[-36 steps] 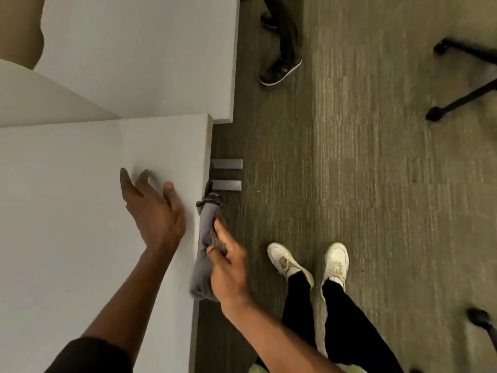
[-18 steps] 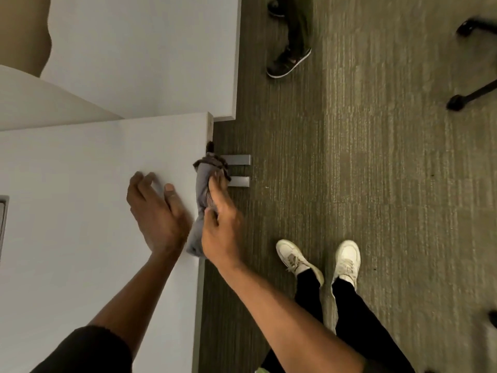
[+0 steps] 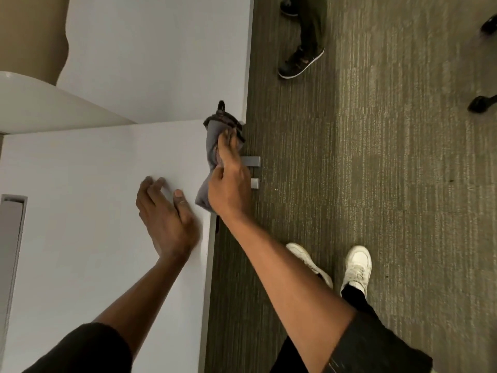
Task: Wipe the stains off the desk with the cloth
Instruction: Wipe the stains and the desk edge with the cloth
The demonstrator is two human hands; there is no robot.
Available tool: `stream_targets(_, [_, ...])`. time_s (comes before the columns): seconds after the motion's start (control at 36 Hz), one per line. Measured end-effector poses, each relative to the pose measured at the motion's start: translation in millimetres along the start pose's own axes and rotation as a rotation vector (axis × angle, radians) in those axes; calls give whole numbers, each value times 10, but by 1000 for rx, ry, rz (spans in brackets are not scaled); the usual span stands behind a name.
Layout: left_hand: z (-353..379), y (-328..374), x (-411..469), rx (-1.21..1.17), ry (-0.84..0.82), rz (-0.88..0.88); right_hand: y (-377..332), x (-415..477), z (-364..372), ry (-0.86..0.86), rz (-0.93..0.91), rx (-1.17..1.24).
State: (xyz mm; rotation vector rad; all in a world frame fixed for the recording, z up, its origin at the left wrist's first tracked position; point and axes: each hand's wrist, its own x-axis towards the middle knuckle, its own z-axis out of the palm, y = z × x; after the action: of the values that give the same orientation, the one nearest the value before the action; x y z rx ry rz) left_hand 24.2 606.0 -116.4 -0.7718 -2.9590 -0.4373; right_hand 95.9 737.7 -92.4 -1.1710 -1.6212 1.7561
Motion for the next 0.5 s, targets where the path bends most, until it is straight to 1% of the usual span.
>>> stream_targets(0.11, [-1, -13, 3, 10, -3, 19, 142, -545, 58, 10, 12, -21])
stream_targets(0.19, [8, -8, -4, -3, 12, 16, 294, -953, 34, -62, 52, 37])
stream_targets(0.25, [15, 1, -14, -7, 14, 19, 371, -1061, -16, -101, 62, 75])
stream_targets(0.36, [15, -12, -5, -2, 15, 18, 315, -878, -10, -55, 98, 86])
stream_targets(0.5, [0, 9, -5, -3, -13, -3, 133, -93, -20, -15, 49, 58])
